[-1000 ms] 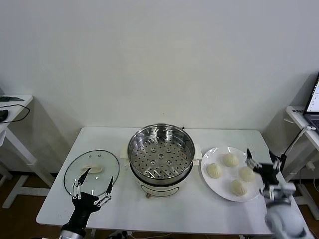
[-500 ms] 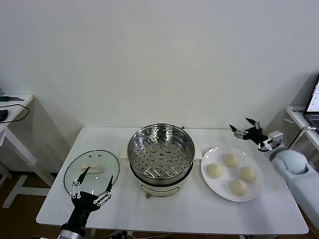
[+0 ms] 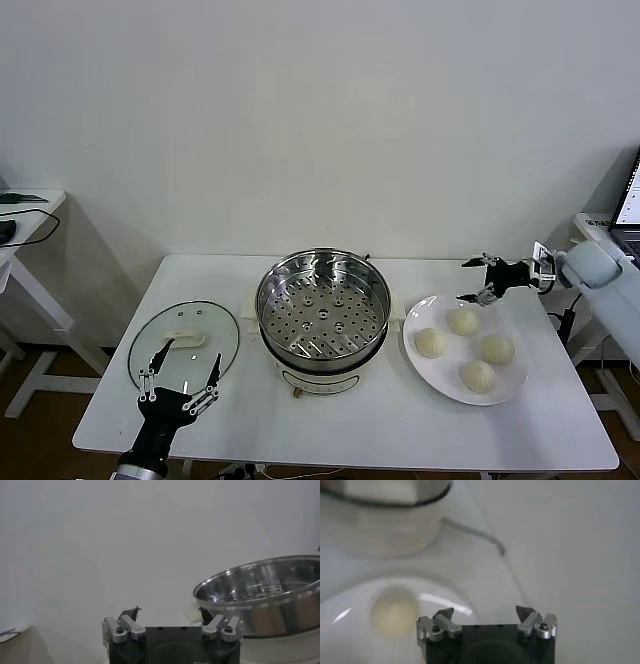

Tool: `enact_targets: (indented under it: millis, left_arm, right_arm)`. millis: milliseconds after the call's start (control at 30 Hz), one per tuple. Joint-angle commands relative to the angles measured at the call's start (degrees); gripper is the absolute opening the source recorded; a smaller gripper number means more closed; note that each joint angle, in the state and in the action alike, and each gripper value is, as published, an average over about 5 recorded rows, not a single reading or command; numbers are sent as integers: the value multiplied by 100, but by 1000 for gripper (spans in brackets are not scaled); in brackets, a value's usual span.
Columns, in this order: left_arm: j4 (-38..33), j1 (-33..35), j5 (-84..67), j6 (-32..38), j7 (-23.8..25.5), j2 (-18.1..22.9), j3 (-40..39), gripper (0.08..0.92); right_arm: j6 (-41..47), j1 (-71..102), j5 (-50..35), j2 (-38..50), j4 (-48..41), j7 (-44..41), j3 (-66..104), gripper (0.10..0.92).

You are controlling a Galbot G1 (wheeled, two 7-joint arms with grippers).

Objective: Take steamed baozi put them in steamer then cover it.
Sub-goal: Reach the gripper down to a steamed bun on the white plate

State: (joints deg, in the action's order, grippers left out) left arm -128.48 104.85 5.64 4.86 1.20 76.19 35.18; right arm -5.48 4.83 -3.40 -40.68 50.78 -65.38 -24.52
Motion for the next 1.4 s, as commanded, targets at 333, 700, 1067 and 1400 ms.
enact_targets:
  millis: [333, 700, 1067, 1400]
  left_arm:
    - [-199, 117, -37, -110, -46, 87, 23, 823]
    - [-131, 118, -28, -104, -46, 104, 16, 823]
    - [-88, 90, -26, -97, -47, 106, 19, 823]
    - [-67, 90, -26, -87, -54, 144, -5, 823]
  right_arm:
    - [-323, -751, 2126, -1240, -1351, -1110, -668, 823]
    - [-436, -596, 2335, -1543, -1679, -738, -605, 823]
    - [-451, -424, 2359, -1644, -1761, -325, -619, 823]
    - [-474, -422, 2313, -1566, -1597, -218, -708, 706]
